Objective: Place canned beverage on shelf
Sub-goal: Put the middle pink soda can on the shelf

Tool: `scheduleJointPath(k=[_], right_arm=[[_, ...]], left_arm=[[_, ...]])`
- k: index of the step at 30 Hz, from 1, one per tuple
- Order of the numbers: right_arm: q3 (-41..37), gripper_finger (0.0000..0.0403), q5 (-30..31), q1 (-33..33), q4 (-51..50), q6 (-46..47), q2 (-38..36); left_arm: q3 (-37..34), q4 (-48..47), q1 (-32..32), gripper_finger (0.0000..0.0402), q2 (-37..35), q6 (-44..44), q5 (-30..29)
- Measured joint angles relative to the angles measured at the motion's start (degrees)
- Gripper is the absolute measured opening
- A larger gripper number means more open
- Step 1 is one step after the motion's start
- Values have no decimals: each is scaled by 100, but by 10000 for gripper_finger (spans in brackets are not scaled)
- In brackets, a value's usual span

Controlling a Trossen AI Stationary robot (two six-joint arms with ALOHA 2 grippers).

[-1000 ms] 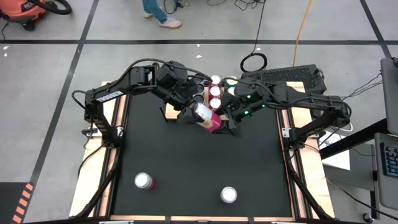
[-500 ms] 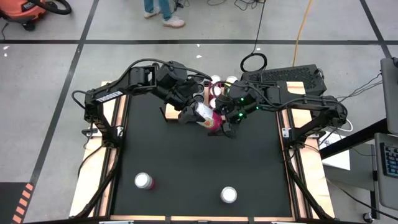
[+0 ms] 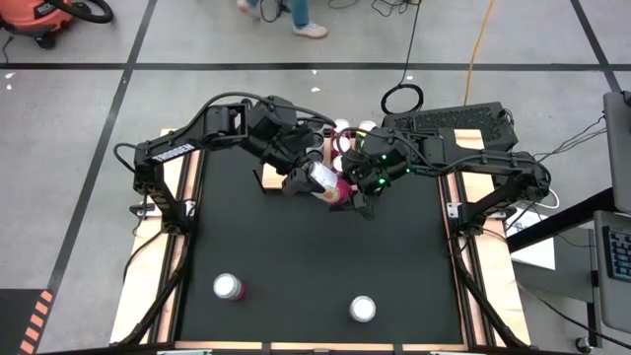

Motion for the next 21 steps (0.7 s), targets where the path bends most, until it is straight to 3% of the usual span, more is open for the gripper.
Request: scheduleJointPath(k=[5,14,21], right_arm=[[0,265,14,0,5,-12,0],[-13,272,-51,0,-37,9,7],[-13,272,-52,0,-12,8,7]], left_arm=[[0,-2,3,301,0,75,3],[15,47,186,374,-171,289,159],[15,-185,262,379,-282,358,275]])
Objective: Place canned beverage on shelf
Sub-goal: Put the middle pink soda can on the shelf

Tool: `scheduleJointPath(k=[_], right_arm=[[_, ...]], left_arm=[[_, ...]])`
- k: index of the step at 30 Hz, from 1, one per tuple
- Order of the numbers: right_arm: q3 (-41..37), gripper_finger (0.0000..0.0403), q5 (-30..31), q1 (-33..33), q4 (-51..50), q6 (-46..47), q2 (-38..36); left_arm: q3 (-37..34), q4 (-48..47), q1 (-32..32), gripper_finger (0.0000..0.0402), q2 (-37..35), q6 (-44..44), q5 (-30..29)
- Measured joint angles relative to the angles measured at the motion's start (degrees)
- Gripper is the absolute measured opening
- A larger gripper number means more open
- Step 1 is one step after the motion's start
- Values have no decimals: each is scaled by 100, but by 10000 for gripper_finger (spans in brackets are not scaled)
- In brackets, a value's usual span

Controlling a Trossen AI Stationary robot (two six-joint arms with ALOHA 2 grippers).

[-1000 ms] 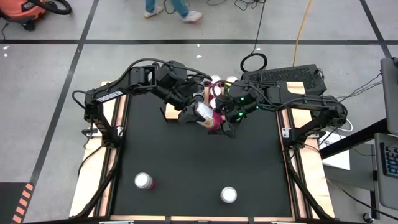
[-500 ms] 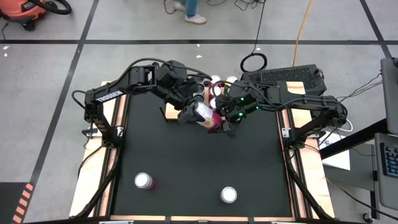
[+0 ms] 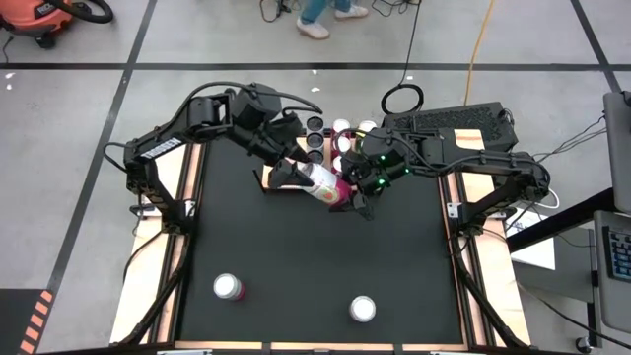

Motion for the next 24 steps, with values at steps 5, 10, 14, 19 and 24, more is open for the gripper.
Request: scheduleJointPath(k=[5,10,14,19,24], right_arm=[[0,272,0,0,12,-1,0],[0,273,-1,0,12,-3,-2],[0,273,-2,0,25,-3,-2],[0,273,0,-2,198,-3,-2],[1,274,24,-7,278,46,-2]], left_arm=[[-4,-314,-9,379,17,271,-2],[-4,-248,-4,379,17,375,-9],[-4,-252,-6,379,17,377,-15],[-151,-89,-38,379,13,365,-28],[-221,-42,-52,380,31,372,-158]])
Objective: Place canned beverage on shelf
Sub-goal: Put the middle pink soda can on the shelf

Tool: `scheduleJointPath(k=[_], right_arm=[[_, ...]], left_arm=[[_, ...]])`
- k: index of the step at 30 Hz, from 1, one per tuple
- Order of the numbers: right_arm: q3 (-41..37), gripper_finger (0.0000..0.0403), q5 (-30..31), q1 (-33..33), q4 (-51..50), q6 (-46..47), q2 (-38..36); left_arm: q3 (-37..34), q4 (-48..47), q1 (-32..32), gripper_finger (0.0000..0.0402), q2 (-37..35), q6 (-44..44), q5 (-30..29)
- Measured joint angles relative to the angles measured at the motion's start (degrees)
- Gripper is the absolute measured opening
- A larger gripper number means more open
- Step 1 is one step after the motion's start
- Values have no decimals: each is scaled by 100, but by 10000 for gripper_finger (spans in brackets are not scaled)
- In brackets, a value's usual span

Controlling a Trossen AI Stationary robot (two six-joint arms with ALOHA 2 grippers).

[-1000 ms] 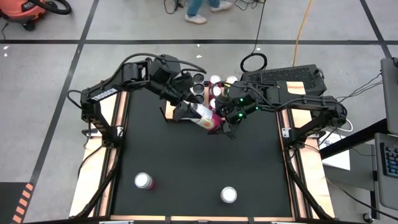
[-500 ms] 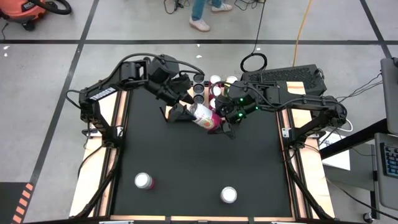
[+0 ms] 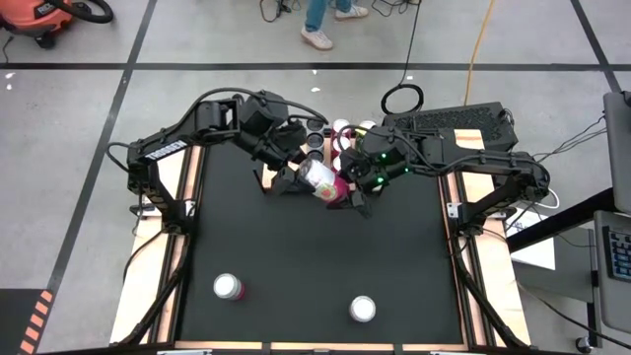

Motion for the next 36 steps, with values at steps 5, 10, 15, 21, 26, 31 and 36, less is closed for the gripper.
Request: scheduleJointPath(k=[5,10,15,21,26,31,36], right_arm=[[10,274,2,-2,-6,-1,-2],[10,274,2,-2,3,1,-2],[10,274,2,-2,49,1,-2],[21,274,-5,-2,121,5,-4],[21,274,-37,0,150,-5,-4],[21,274,-40,0,165,-7,-4],[19,274,-38,0,165,52,-5]], left_arm=[[0,47,15,370,-4,3,-1],[0,63,15,338,-4,-49,116],[0,61,15,319,-59,-163,159],[0,96,18,336,-166,-414,-8],[2,180,19,364,-201,-403,-46],[2,286,24,368,-201,-303,-48],[2,315,24,344,-199,-259,-46]])
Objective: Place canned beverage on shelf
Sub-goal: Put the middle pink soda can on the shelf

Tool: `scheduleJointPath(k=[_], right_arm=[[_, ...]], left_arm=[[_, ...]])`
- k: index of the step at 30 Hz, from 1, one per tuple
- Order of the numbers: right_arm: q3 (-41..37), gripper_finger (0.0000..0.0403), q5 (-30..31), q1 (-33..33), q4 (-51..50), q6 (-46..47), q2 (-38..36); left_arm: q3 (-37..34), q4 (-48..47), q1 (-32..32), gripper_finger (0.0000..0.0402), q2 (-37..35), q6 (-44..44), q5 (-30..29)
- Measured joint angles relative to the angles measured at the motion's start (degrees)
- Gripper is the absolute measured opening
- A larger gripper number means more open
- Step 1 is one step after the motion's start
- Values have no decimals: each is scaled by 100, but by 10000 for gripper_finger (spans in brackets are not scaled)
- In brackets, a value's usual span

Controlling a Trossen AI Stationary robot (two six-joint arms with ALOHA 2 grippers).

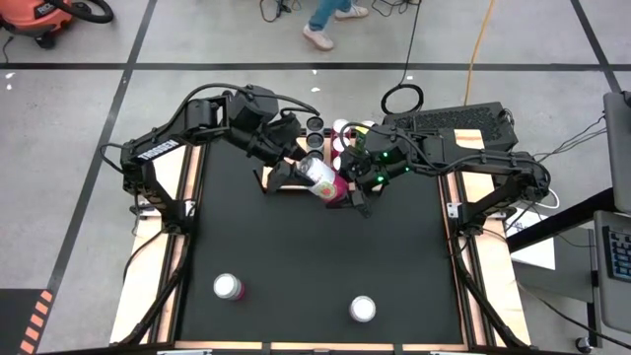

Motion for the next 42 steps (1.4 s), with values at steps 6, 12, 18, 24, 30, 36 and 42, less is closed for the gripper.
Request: scheduleJointPath(k=[6,12,18,24,30,36,42], right_arm=[[-2,274,5,0,-7,31,-1],[-7,285,10,4,-1,131,0],[-7,323,20,4,47,377,-1],[-5,346,16,0,-4,779,-8],[0,349,14,2,-321,792,-12],[0,350,277,4,-353,604,-12],[0,350,319,4,-389,652,-10]], left_arm=[[0,-9,-4,284,0,57,17],[0,-8,-9,275,2,52,42],[0,-19,-9,285,13,102,114],[0,-46,-9,287,18,256,198],[7,-162,-2,287,7,300,451],[153,-582,4,287,0,559,524],[205,-733,44,288,-4,818,607]])
